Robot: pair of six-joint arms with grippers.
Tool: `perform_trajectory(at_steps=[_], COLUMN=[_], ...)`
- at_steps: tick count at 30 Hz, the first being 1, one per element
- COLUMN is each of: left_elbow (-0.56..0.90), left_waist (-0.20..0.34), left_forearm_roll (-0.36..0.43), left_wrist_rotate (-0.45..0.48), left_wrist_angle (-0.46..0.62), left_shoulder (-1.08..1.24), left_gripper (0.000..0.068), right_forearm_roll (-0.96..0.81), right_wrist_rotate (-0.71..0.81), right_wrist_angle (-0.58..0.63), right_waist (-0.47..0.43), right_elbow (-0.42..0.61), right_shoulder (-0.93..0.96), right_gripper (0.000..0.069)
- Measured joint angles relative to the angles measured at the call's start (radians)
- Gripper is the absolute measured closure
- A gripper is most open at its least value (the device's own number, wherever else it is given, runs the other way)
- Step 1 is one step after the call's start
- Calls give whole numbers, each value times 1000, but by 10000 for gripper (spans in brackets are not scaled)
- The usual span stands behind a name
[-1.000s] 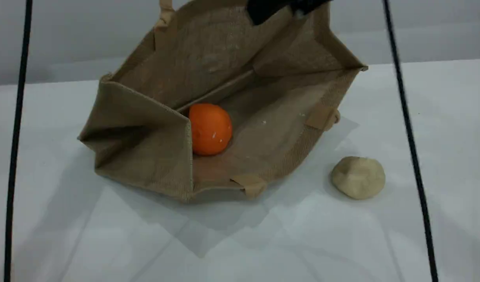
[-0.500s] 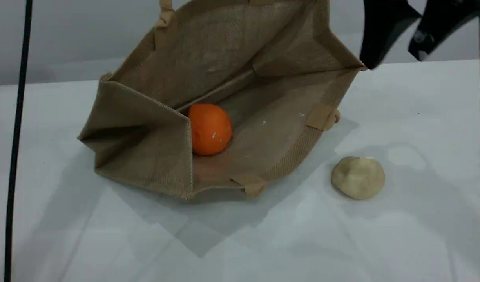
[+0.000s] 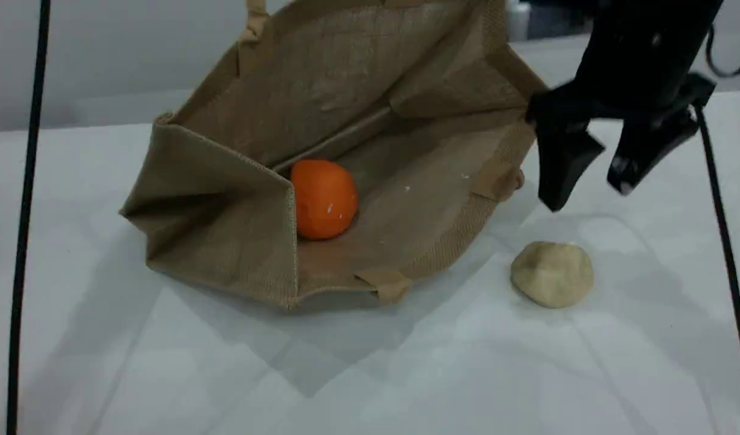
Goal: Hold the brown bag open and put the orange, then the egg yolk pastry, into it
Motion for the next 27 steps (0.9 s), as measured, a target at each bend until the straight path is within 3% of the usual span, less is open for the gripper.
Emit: perform_trajectory(at_steps=[27], left_elbow=[0], left_waist=[0], left_forearm_roll=[0], left_wrist_rotate=[0], left_wrist_angle=[0], left_shoulder=[0], left_gripper=[591], right_forearm_roll=[81], right_wrist_rotate=[-64], right_wrist_angle=[-154], right_waist=[0], right_elbow=[0], right_shoulder=[182], right_gripper=[180])
